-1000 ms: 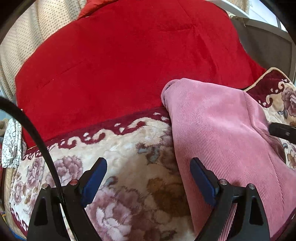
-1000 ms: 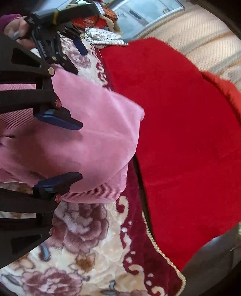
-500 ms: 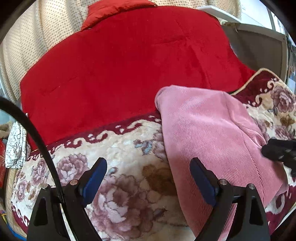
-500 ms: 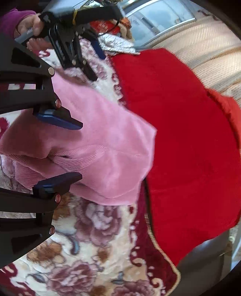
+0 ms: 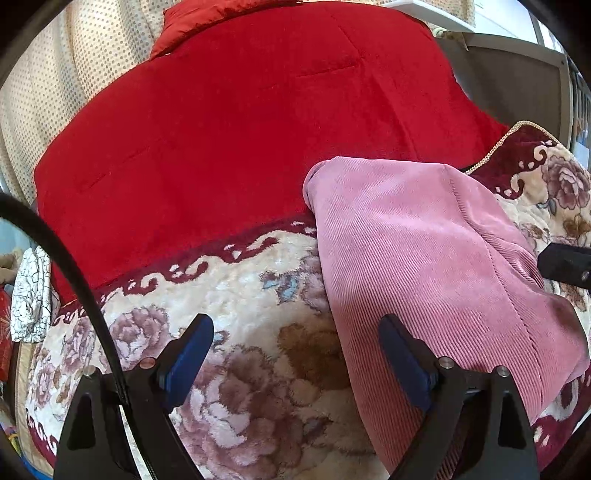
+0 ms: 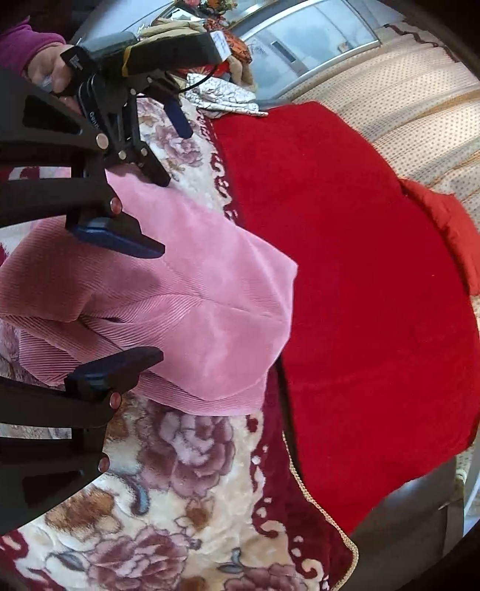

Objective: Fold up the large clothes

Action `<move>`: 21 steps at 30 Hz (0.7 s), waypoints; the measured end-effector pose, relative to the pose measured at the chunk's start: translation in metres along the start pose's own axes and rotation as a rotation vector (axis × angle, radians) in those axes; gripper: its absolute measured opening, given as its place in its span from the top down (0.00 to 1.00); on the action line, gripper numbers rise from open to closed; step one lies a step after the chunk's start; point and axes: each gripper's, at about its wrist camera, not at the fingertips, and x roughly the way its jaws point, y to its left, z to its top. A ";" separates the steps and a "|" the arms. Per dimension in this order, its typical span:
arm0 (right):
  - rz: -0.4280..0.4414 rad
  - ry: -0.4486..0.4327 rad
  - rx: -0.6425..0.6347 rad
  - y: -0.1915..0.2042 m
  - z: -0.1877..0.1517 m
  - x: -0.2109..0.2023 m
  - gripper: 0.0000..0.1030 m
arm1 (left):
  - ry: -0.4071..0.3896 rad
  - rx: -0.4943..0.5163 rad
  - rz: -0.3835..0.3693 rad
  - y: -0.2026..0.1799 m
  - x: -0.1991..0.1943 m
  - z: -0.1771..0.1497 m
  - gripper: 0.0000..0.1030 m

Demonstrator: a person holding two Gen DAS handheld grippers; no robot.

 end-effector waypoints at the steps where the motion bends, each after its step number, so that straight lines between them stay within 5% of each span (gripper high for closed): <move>1: -0.001 0.017 -0.002 0.001 -0.001 0.005 0.47 | 0.002 -0.002 -0.001 0.000 0.001 0.000 0.11; 5: -0.023 0.126 -0.002 -0.005 -0.012 0.037 0.47 | 0.003 0.000 -0.004 -0.001 0.002 -0.001 0.11; 11: 0.016 0.078 0.015 -0.008 -0.006 0.021 0.47 | 0.004 -0.027 -0.028 0.007 -0.001 -0.001 0.11; 15: 0.013 0.006 0.045 -0.019 -0.001 0.006 0.29 | -0.025 -0.075 -0.082 0.022 -0.010 0.004 0.11; 21: 0.046 -0.027 0.215 -0.061 0.006 -0.006 0.24 | 0.004 -0.093 -0.181 0.036 -0.005 0.007 0.11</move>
